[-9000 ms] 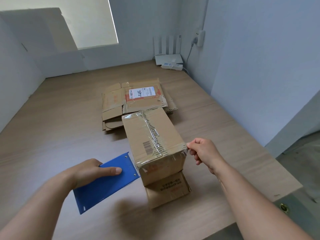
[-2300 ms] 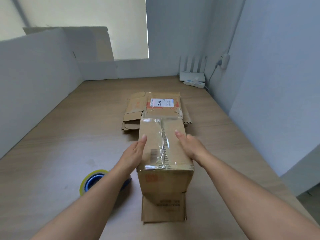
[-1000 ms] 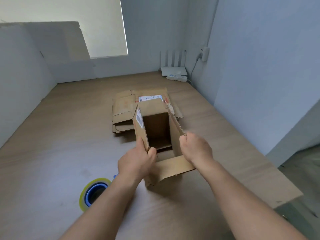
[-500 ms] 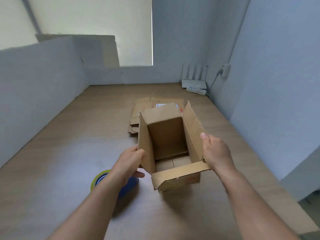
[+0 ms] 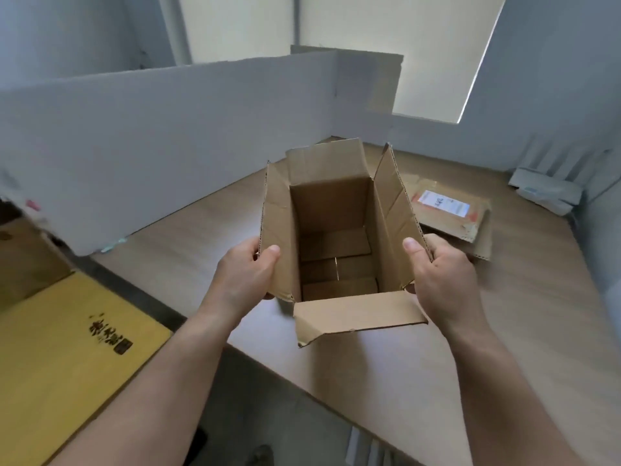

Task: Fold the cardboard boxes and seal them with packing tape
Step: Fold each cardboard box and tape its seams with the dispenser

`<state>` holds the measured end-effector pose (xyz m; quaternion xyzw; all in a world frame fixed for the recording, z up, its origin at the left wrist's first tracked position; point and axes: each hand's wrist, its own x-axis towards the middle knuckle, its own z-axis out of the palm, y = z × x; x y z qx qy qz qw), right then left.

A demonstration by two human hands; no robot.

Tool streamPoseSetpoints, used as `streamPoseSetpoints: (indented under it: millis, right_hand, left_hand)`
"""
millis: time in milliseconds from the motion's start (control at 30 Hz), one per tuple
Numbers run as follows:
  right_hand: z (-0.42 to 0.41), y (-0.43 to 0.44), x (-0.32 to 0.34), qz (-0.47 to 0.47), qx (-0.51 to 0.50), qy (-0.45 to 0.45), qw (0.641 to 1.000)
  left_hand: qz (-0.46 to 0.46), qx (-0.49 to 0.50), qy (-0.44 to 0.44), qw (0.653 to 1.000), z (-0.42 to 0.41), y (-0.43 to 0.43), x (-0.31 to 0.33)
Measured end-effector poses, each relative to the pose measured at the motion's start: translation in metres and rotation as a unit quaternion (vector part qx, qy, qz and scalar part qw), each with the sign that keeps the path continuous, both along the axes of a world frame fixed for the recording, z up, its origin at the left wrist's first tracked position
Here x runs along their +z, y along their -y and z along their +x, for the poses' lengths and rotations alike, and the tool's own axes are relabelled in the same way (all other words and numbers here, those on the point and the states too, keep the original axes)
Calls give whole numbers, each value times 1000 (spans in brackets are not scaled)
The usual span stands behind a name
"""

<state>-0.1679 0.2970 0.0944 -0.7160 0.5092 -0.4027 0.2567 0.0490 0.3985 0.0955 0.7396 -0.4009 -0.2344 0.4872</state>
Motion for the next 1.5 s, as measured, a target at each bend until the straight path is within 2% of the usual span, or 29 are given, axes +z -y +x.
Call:
streamPoseSetpoints:
  millis: [100,300,400,600,900,1033,1233,1500]
  right_hand:
    - [30,-16,-3,1,62,-8,998]
    - [95,-47,-12,41,196,-13,980]
    - [125,-64,-14,44,243,-19,969]
    - [198,-111,-16,31,329,-107,938]
    - [370,-211,-45,18,445,-149,883]
    - [449,-249,-63,1,449,-190,873]
    - [552,-276,-73,-142,437,-208,864]
    - [652,-253,-63,-189,428,-190,863]
  left_hand:
    - [26,85,56,994,9,-44,-4]
    - [70,224,75,969,42,-121,-15]
    - [83,269,78,956,62,-154,-20]
    - [85,345,53,933,111,-219,-32]
    - [123,420,43,898,229,-350,-50]
    - [172,431,50,884,296,-386,-65]
    - [214,413,67,883,384,-400,-67]
    - [294,431,116,845,485,-374,-63]
